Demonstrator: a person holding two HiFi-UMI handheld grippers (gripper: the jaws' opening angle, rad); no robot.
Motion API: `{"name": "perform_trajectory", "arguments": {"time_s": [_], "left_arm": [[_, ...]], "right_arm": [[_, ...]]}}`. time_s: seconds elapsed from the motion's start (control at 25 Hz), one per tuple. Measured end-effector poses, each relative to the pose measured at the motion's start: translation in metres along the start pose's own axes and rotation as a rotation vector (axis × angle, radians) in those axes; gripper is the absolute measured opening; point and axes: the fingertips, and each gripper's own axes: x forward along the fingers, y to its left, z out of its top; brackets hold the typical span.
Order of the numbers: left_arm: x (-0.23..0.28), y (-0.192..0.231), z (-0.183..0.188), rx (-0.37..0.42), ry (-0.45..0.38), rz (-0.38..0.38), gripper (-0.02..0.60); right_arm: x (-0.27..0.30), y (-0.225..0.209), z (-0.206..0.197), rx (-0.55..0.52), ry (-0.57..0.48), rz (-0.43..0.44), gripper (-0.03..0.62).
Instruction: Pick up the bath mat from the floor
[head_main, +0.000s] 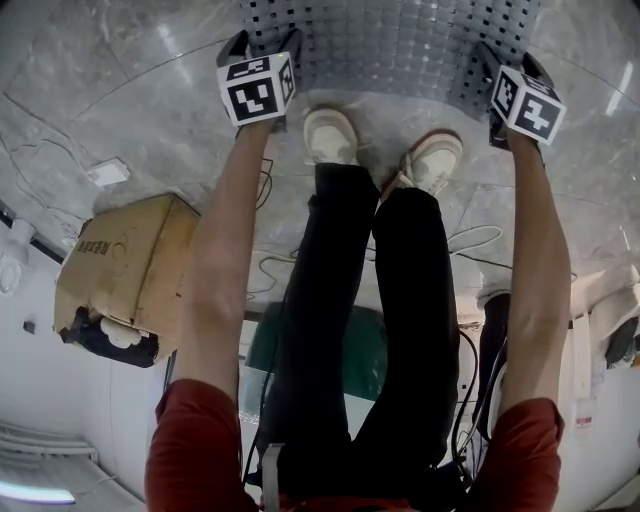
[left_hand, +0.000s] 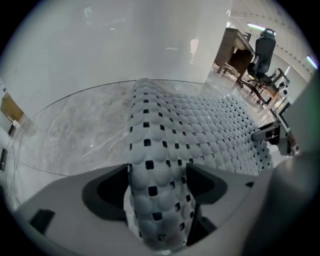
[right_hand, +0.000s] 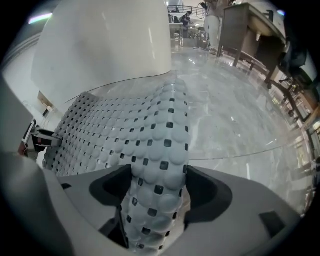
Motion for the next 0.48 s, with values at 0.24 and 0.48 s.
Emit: {"name": "perform_trajectory", "arguments": {"time_s": [0.24,0.48], "left_arm": [[-0.001,0.001,-0.002,-0.017,0.019,0.016,0.315],[-0.008,-0.012,-0.001,-0.028,0.041,-0.018,0.228]], "right_arm": [[-0.004,0.003,0.003,-0.018,-0.018,-0.018,0.326],[-0.009,0.014,0.003,-0.039,0.009,0.001,0.241]]}}
